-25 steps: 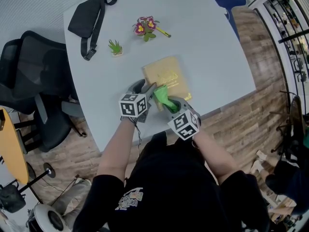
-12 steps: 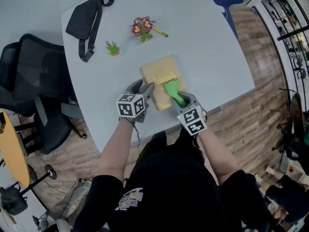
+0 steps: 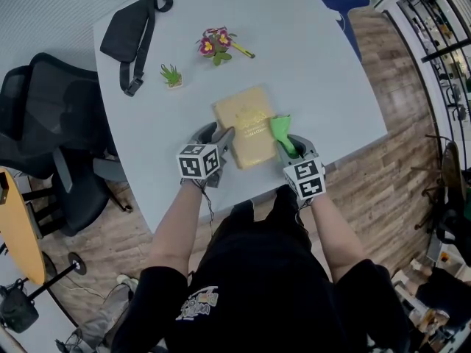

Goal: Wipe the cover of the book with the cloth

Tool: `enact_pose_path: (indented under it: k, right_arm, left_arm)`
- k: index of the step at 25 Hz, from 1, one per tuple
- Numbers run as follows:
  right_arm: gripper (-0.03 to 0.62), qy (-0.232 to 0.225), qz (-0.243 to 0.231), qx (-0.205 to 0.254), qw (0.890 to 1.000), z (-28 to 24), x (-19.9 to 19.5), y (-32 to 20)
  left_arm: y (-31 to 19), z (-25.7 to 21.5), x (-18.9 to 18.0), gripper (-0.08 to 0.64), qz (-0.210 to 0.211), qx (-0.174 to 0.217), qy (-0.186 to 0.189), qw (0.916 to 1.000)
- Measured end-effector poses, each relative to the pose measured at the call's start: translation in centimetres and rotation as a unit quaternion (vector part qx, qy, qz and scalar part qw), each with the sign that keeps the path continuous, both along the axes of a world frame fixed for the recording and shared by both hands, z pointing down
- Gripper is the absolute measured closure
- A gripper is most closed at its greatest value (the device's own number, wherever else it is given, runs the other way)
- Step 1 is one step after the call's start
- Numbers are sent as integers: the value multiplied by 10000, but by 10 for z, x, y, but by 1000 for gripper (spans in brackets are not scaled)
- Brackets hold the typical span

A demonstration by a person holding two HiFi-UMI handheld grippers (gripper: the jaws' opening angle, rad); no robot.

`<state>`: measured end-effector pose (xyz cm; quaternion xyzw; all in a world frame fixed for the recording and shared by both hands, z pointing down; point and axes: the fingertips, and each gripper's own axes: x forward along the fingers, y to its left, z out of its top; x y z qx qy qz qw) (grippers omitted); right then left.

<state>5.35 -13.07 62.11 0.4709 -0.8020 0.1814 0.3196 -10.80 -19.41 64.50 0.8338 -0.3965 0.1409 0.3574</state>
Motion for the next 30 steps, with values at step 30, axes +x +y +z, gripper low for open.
enact_pose_path:
  k: [30]
  right_arm:
    - [494, -930, 675, 336, 9928, -64, 19, -36]
  left_arm:
    - [-1, -59, -8, 313, -78, 568, 216, 9981]
